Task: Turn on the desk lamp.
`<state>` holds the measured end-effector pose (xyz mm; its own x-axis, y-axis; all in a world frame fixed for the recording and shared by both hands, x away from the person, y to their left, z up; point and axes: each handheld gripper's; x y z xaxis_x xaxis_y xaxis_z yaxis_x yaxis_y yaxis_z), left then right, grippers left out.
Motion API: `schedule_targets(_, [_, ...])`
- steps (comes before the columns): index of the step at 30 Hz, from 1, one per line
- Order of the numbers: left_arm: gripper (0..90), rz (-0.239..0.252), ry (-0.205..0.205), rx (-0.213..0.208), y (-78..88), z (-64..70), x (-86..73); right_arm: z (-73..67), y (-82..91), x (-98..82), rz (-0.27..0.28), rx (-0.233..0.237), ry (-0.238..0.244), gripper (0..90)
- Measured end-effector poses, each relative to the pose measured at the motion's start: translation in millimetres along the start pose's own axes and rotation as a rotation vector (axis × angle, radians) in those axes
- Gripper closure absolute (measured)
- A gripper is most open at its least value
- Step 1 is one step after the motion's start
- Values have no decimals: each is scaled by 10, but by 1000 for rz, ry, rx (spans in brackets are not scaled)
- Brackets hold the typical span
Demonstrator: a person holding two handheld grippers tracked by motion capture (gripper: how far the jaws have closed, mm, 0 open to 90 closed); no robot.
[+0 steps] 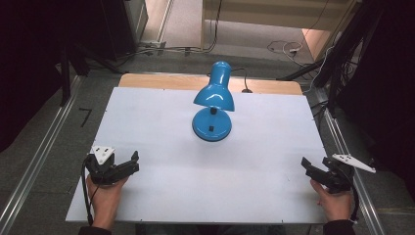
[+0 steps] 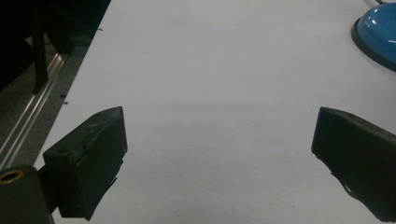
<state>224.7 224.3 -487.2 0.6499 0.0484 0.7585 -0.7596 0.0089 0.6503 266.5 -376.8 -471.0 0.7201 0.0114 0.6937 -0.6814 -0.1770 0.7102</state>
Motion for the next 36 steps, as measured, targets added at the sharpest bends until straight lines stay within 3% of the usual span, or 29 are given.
schedule_targets(22, [41, -10, 5, 6, -21, -9, -7, -403, -85, 219, 32, 73, 79, 165])
schedule_targets(27, [44, 27, 21, 25, 14, -27, 0, -519, -138, 266, 24, 92, 105, 164])
schedule_targets(36, [44, 16, 25, 17, 9, -36, -5, -690, -207, 355, 28, 129, 128, 164])
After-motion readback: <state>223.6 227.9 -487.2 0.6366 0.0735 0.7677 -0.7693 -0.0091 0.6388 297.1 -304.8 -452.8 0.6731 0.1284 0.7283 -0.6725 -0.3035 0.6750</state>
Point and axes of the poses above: each handheld gripper's, and its own axes: y roughly backward along the jaws, x roughly out of its top, z roughly to its right, and after that the axes turned 9 degrees about -z, right-handed
